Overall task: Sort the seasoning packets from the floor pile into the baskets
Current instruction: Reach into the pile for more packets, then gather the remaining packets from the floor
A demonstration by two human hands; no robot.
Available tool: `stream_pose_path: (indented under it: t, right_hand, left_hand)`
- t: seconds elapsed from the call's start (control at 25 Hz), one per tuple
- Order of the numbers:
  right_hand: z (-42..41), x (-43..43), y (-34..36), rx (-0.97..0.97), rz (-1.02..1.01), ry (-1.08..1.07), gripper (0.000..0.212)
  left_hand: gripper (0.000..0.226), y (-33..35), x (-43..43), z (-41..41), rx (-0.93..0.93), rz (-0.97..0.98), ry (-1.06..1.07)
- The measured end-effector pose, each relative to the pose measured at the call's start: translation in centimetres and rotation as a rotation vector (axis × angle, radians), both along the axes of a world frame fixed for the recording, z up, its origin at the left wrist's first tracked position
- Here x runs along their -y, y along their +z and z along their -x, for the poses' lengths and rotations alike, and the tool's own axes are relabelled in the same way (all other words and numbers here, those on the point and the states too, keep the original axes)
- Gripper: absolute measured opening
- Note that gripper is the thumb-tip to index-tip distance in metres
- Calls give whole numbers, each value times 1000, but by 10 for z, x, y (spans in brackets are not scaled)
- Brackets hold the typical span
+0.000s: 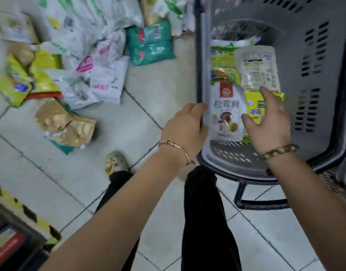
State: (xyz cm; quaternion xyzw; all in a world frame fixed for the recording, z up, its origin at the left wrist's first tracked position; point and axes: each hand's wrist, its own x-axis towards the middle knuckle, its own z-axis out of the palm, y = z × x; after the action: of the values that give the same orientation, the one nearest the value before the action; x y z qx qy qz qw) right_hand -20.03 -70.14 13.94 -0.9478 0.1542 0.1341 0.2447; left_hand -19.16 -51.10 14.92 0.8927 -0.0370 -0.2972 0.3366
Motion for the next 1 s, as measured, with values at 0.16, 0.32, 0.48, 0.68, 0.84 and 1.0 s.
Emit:
stream_pose_path:
  t: [0.16,0.32,0.48,0.68,0.84,1.0]
  right_hand:
    - [-8,-106,37,-8,-35,85,66]
    - [-19,-207,37,-134,-9,269,65]
    - [-26,-289,-2,-188,-12,481,60]
    - [-21,-361,-87,-288,72,693,59]
    - [-11,-403,-174,-315,34,747,59]
    - [-4,-442,-262,-286,-58,737,59]
  left_hand:
    - [51,14,-112,11,-44,-112,74]
    - [51,8,-220,31,-93,-216,186]
    - [50,-23,-303,65,-181,-313,341]
    - [48,-98,-363,104,-246,-366,529]
    - [45,-191,-393,122,-235,-360,709]
    - [42,-282,-417,125,-138,-273,948]
